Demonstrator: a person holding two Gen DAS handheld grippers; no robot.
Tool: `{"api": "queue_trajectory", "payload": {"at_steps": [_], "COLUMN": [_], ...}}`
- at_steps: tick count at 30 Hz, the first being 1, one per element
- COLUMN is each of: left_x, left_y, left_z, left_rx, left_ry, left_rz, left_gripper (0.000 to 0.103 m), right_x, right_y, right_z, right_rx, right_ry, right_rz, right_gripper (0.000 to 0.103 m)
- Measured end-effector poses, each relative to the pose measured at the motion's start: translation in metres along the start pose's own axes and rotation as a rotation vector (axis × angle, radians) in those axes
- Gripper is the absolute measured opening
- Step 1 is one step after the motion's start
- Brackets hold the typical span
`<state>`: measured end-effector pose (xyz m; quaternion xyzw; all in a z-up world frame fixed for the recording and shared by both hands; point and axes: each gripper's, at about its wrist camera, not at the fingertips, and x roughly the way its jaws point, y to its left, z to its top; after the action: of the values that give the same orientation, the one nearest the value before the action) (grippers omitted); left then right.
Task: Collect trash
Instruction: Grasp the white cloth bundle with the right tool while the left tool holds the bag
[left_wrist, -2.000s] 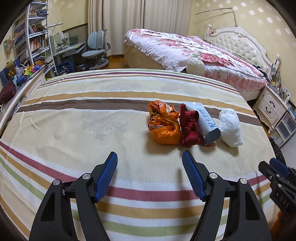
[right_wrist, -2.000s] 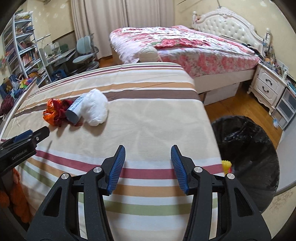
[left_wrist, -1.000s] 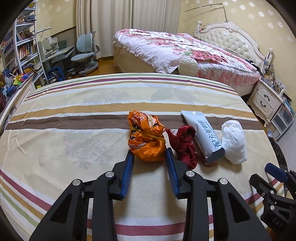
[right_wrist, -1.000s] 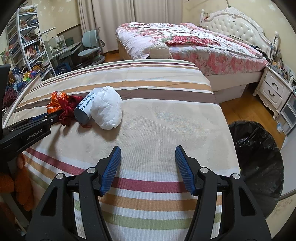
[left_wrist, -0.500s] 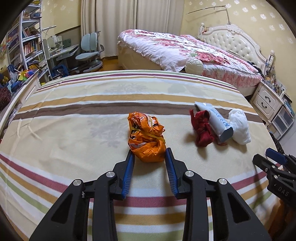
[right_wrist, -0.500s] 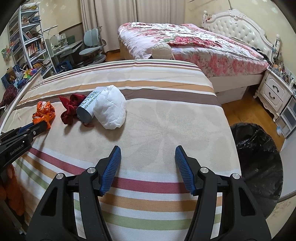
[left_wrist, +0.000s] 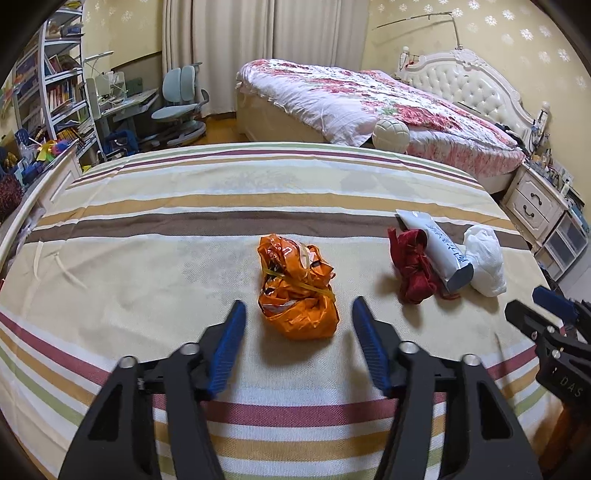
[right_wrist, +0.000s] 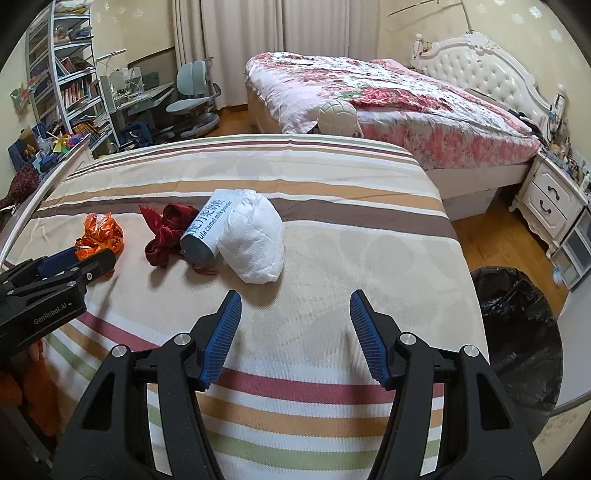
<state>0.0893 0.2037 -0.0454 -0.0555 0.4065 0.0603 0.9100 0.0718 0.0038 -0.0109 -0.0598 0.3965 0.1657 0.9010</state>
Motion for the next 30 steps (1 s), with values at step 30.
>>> {"api": "queue_trajectory", "payload": {"at_steps": [30], "left_x": [-0.015], "left_y": [0.006], "left_z": [-0.008], "left_rx": [-0.028], "left_ry": [-0.039], "left_rz": [-0.016], "left_gripper": [0.037], "right_x": [0.01], "right_y": [0.015], "right_z": [0.007], "right_rx": [-0.007], "right_ry": [0.016], "right_rz": [0.029], "right_gripper": [0.034]}}
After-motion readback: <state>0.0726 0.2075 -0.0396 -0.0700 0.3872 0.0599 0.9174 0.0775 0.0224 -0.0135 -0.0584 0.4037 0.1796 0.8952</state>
